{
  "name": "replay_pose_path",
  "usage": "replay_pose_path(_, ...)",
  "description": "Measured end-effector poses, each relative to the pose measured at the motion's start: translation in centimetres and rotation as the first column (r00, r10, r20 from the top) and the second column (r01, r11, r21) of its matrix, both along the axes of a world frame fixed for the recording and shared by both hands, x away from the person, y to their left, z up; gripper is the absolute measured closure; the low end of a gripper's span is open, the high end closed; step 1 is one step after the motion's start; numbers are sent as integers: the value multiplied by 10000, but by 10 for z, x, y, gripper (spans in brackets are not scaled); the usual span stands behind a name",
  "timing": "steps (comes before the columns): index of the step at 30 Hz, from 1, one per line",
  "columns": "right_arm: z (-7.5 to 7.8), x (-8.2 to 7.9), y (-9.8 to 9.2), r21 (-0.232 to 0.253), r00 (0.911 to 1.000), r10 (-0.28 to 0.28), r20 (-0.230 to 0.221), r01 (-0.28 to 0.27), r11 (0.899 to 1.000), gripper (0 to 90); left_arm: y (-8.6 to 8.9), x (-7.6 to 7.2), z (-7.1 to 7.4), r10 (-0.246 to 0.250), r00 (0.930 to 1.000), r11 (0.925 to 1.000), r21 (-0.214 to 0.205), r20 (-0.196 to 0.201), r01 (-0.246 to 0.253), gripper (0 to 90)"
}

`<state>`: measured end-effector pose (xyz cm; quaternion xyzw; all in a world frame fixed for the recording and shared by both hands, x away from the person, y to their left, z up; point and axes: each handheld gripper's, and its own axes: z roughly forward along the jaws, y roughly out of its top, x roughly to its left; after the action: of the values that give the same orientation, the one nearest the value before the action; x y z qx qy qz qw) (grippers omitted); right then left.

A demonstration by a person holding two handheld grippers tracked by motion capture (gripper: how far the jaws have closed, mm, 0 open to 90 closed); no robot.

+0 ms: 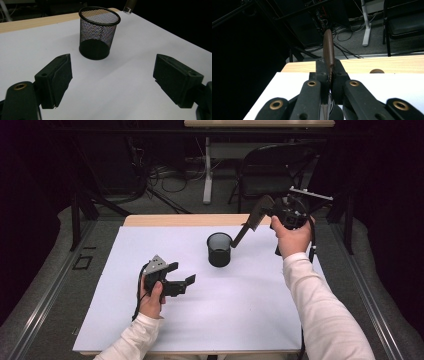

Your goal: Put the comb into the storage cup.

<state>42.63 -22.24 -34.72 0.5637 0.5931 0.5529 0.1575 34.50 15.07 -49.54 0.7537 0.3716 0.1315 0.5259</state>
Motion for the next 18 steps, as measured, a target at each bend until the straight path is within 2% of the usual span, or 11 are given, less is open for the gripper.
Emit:
replay_pose_path(11,5,9,8,23,10000,-45,37,45,10000,871,0,0,0,-10,10000,10000,3,16,10,160)
replay_pose_path(18,1,16,14,-22,9999,-93,-37,93,10000,871,0,0,0,-18,10000,10000,-1,36,18,160)
